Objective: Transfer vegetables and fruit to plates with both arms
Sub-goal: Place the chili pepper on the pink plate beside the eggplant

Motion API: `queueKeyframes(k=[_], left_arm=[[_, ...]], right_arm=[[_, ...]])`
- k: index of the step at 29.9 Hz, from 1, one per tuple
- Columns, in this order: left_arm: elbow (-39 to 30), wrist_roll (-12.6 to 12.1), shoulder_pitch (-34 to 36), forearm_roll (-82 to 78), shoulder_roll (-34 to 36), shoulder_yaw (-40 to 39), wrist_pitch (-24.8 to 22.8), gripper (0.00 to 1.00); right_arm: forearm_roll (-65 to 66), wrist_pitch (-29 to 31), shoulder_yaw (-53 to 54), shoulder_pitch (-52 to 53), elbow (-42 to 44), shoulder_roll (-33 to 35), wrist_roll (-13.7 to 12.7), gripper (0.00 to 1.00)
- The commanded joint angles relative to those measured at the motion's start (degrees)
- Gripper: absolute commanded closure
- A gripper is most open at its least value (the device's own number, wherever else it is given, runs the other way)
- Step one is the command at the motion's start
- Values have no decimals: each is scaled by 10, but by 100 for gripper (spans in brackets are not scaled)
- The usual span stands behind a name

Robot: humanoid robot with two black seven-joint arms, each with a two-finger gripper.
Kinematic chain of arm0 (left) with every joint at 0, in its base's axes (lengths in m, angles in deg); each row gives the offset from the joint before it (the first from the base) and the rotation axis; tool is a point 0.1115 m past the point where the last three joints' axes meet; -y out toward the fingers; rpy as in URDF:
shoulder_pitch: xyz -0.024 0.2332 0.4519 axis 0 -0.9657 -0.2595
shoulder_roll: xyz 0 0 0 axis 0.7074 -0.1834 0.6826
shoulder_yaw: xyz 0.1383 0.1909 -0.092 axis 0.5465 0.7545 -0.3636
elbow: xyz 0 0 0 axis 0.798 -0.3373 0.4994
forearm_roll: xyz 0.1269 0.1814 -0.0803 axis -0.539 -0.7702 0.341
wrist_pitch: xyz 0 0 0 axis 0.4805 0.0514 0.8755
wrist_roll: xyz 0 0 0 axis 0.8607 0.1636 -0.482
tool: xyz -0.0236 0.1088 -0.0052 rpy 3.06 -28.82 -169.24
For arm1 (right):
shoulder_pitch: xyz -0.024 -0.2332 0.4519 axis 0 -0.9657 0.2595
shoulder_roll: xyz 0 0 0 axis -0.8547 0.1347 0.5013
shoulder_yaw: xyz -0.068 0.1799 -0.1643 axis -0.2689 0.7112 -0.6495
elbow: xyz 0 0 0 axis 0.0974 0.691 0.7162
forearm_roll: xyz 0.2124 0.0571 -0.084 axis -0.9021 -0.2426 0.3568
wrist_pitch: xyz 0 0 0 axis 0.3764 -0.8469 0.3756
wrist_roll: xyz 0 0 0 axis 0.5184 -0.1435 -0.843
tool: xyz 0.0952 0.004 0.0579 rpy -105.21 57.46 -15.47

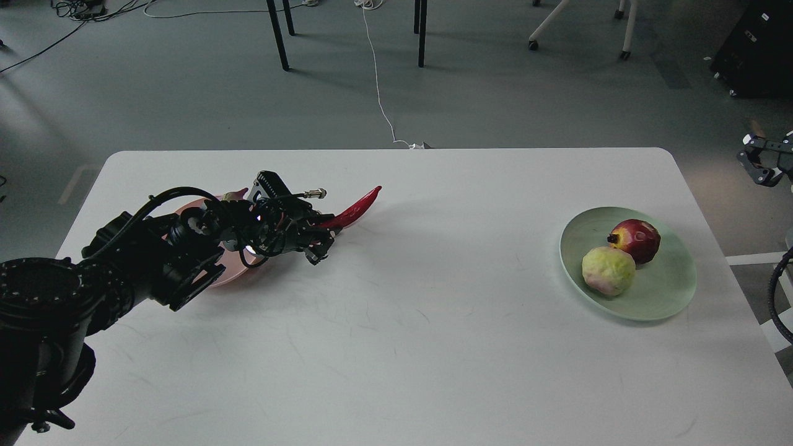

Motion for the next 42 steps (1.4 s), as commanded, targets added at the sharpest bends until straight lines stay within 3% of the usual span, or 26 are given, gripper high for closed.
queueKeyframes(k=[1,7,14,18,23,26,32,34,38,42], left_arm=[[0,0,8,82,23,1,-1,91],[-29,0,39,179,104,-2,-7,91],[-193,0,85,219,202,-6,-96,91],[-276,0,81,184,258,3,-95,91],[-287,0,49,69,324,3,-86,91],[-288,0,24,30,339,3,-51,90],[-321,0,5,17,357,3,-46,87],[-323,0,2,16,356,3,-47,80],[-322,0,-14,16,358,3,-47,29],[-322,0,-11,25,361,-6,-48,19]], right_arm=[[0,0,0,0,0,3,0,1],[0,0,0,0,2,5,0,1],[0,0,0,2,-2,-2,0,1],[0,0,0,4,-3,2,0,1],[0,0,0,1,1,5,0,1],[0,0,0,-1,1,4,0,1],[0,0,0,0,-2,-1,0,1],[0,0,0,2,-2,-1,0,1],[0,0,0,2,-2,3,0,1],[0,0,5,2,4,2,0,1]])
